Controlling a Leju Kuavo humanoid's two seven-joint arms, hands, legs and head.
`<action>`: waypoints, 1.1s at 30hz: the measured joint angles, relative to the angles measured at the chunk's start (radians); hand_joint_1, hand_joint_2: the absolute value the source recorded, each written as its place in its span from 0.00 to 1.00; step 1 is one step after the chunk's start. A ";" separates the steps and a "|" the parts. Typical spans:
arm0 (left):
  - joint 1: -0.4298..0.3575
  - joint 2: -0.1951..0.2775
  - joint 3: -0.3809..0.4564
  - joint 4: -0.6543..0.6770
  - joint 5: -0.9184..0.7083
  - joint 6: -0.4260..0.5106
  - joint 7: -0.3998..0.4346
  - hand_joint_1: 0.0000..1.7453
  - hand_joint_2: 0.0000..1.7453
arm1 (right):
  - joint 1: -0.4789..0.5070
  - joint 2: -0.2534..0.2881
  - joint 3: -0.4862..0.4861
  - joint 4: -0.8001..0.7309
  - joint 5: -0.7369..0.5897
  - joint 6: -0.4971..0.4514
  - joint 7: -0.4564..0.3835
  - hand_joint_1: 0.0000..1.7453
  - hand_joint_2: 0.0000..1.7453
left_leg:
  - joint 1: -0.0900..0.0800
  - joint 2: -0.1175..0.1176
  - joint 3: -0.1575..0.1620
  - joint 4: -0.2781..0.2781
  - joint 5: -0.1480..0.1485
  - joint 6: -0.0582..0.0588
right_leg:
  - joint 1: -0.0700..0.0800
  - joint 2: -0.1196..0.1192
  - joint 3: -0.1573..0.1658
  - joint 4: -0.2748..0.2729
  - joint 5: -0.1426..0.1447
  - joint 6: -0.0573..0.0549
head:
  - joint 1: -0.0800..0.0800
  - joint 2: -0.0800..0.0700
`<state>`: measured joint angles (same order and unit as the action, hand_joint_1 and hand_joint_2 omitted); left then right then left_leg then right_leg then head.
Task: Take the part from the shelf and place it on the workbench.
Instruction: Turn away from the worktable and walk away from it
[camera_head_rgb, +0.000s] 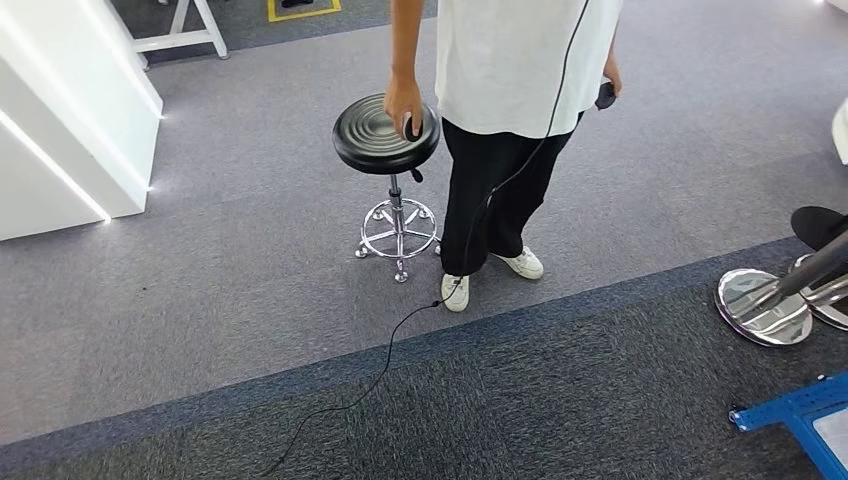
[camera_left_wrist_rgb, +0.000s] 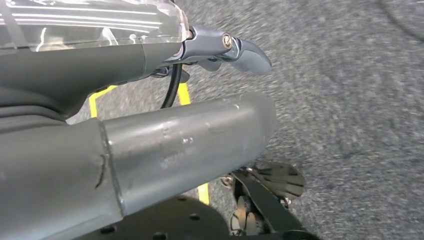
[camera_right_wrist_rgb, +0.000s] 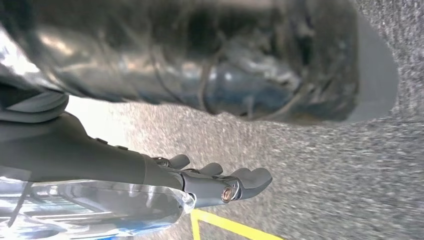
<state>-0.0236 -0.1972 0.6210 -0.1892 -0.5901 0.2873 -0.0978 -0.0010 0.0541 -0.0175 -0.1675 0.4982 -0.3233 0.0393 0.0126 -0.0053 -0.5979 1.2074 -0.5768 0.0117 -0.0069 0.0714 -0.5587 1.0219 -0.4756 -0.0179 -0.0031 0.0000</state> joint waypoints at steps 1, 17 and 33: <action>0.000 0.000 0.001 0.000 0.000 0.000 0.001 0.00 0.00 | 0.000 0.000 0.000 0.000 0.000 0.000 0.000 0.00 0.00 | -0.003 -0.022 0.027 -0.072 0.040 0.008 | 0.000 0.014 0.001 0.001 0.000 0.000 | 0.000 0.000; -0.004 -0.004 0.008 0.000 -0.002 0.015 0.022 0.00 0.00 | 0.000 0.000 -0.006 0.002 0.001 0.000 0.006 0.00 0.00 | -0.005 0.085 0.092 -0.218 0.087 0.023 | -0.023 -0.111 -0.028 0.061 -0.019 0.062 | 0.010 0.000; -0.003 -0.004 0.017 0.000 -0.007 0.032 0.061 0.00 0.00 | -0.002 0.005 -0.012 0.002 -0.002 0.007 0.012 0.00 0.00 | -0.011 -0.053 0.056 -0.148 0.076 0.024 | -0.002 0.027 -0.001 0.002 0.002 0.007 | 0.005 0.000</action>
<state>-0.0270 -0.2008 0.6377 -0.1892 -0.5970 0.3195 -0.0367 -0.0027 0.0595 -0.0294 -0.1652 0.4967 -0.3162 0.0515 0.0015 -0.0587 -0.5414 1.0593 -0.5004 0.0362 -0.0093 0.0981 -0.5599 1.0236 -0.4739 -0.0113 0.0016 0.0000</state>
